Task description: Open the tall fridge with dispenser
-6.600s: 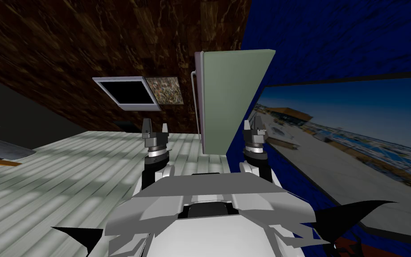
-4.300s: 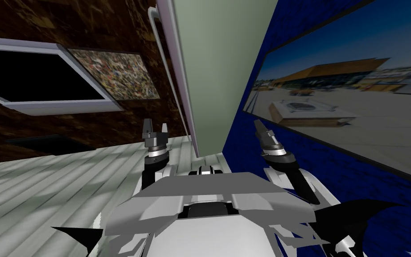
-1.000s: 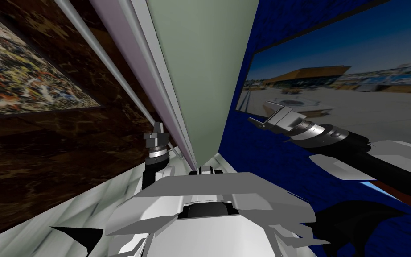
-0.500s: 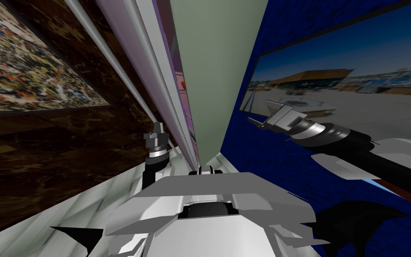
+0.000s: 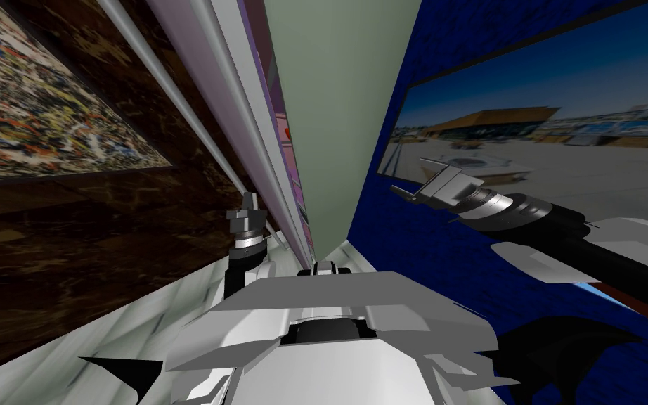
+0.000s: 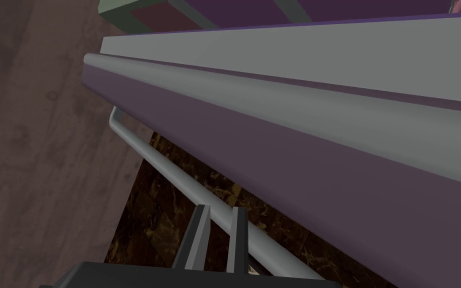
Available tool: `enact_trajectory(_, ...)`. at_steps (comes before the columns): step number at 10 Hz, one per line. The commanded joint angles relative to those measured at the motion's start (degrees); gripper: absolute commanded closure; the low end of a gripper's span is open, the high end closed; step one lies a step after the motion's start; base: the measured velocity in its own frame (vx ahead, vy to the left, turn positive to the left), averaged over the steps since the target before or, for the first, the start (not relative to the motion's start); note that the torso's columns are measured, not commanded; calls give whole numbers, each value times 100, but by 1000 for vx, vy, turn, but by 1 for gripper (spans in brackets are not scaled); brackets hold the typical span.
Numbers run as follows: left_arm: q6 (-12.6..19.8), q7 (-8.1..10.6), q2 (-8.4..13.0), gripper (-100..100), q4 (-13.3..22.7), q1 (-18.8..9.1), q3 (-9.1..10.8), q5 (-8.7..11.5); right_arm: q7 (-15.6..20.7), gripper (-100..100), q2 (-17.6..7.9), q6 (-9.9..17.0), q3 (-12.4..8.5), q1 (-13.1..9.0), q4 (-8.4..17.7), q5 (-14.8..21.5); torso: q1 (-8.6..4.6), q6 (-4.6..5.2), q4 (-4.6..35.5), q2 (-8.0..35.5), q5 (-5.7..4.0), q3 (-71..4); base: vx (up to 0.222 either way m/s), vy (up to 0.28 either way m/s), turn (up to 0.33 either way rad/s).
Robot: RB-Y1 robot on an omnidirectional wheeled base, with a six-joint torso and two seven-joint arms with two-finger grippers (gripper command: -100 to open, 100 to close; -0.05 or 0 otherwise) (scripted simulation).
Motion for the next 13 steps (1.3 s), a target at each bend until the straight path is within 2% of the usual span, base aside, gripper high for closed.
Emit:
enact_trajectory(1, 0, 0, 0, 0, 0, 0, 0, 0, 0, -100, 0, 0, 0, 0, 0, 0, 5, 0, 1, 2, 3, 2, -3, 14, 14)
enact_trajectory(2, 0, 0, 0, 0, 0, 0, 0, 0, 0, -100, 0, 0, 0, 0, 0, 0, -3, 0, 0, 0, 0, 0, -5, 8, -13)
enact_trajectory(13, 0, 0, -1, 0, 0, -1, -1, 0, 1186, -100, -520, 220, -373, 334, 741, -37, -4, 1, 1, 4, 0, 3, -38, 119, 117)
